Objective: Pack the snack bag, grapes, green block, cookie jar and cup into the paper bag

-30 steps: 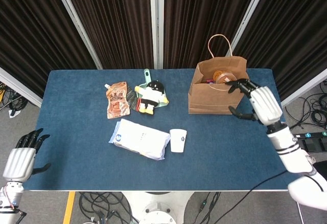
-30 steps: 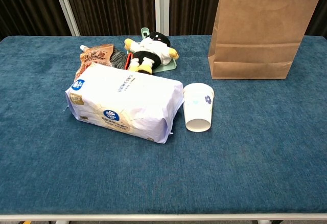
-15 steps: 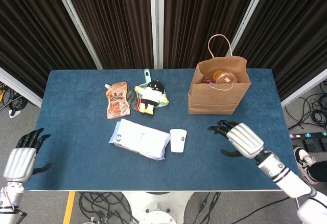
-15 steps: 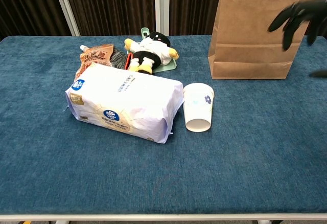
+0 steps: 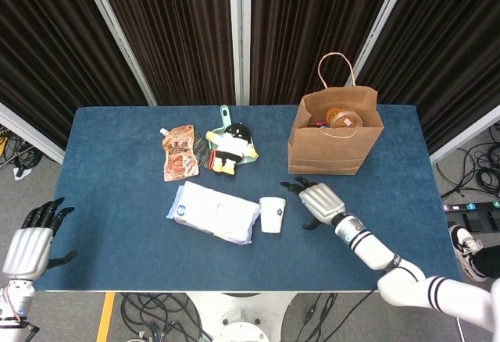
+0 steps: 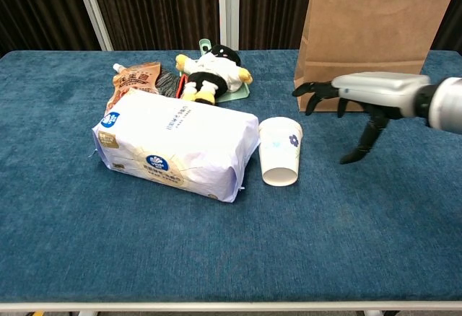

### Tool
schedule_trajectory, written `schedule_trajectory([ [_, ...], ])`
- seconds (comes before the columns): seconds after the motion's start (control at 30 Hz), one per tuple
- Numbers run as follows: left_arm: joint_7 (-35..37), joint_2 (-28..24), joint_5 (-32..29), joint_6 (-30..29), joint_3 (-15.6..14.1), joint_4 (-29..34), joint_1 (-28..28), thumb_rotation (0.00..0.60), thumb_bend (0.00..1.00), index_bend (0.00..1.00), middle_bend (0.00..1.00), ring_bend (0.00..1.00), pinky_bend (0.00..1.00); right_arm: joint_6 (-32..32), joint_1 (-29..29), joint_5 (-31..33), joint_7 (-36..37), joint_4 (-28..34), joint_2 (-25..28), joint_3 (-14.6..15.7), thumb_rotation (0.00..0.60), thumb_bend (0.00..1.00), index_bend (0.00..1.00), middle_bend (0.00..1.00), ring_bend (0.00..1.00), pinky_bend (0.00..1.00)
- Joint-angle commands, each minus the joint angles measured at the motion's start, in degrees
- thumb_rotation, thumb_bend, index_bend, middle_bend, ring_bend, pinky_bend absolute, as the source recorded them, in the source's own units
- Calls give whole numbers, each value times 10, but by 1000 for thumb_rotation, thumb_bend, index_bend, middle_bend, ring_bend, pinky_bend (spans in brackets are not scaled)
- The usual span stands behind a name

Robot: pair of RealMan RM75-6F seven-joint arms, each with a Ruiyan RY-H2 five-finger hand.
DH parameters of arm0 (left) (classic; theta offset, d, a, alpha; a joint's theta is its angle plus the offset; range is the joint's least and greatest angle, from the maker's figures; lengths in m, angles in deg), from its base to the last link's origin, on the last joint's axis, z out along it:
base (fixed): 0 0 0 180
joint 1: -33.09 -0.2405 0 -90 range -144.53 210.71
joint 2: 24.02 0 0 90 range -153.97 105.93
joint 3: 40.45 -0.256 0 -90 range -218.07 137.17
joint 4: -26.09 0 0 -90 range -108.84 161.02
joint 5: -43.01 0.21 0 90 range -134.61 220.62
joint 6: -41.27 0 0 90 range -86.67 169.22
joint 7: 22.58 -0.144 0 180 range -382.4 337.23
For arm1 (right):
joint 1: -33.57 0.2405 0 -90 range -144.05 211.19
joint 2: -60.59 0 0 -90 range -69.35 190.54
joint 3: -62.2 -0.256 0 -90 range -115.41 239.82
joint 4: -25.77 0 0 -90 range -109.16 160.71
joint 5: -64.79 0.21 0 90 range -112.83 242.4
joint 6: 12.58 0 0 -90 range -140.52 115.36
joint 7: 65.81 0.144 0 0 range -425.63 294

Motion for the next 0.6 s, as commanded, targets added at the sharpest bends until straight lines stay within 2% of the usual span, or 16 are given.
schedule_trajectory([
  [0.03,0,0,0,0,0,-1,0,600,2,252,176,113,146,31,26,25,2,-34,-30,-13,600,63,12,222,43,290],
  [0.23,0,0,-1,0,0,-1,-1,600,2,252,176,113,146,61,53,32,33,-66,-55,-21,600,106,116,296,47,289],
  [0.3,0,0,-2,1,0,-1,-1,600,1,252,176,113,146,74,60,34,42,-75,-58,-20,600,121,181,321,52,288],
  [0.6,0,0,-3,2,0,-1,-1,600,2,252,177,113,146,77,70,29,61,-88,-68,-14,600,147,360,353,54,288],
])
